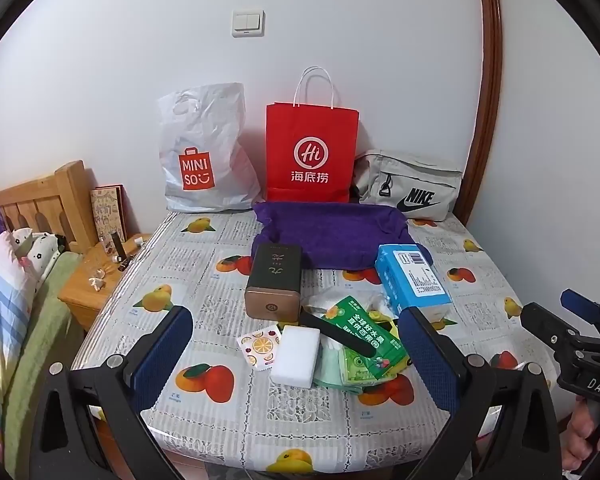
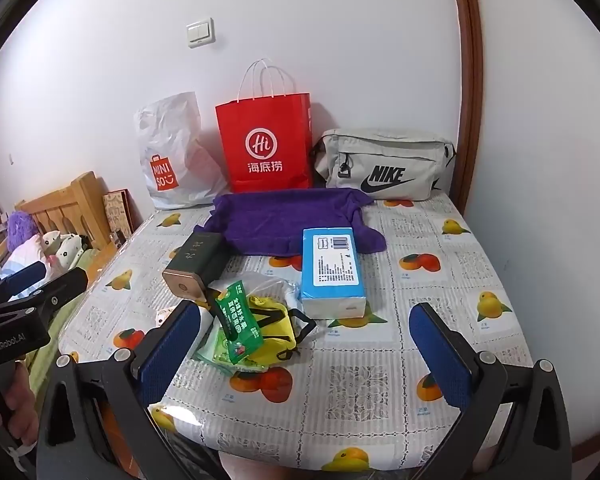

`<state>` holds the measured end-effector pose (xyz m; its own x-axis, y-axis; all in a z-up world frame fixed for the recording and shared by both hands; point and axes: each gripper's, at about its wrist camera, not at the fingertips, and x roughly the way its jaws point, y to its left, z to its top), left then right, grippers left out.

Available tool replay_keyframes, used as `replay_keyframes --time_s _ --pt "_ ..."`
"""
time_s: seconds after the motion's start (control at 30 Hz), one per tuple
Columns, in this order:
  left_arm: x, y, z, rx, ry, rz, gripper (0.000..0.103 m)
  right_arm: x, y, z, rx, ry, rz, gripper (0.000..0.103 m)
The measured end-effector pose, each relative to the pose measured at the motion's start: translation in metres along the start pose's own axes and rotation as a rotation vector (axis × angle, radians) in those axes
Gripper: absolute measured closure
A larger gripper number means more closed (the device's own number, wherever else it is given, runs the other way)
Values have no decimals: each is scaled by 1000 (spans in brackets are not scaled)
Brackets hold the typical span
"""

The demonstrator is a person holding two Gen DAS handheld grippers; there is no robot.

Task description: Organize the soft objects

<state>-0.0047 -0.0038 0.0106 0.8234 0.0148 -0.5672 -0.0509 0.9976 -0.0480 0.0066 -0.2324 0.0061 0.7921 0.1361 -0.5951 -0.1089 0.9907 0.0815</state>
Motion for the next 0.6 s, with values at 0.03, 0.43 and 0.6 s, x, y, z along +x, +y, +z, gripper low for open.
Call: replay_keyframes --time_s 0.03,0.43,0.6 --pt "-1 0 0 -1 0 1 0 0 0 0 2 1 0 0" --pt "-1 2 0 -3 0 3 0 -4 11 -6 -5 -6 6 0" --pt "-1 3 -1 -3 -2 5 0 -6 9 -5 -7 -26 14 0"
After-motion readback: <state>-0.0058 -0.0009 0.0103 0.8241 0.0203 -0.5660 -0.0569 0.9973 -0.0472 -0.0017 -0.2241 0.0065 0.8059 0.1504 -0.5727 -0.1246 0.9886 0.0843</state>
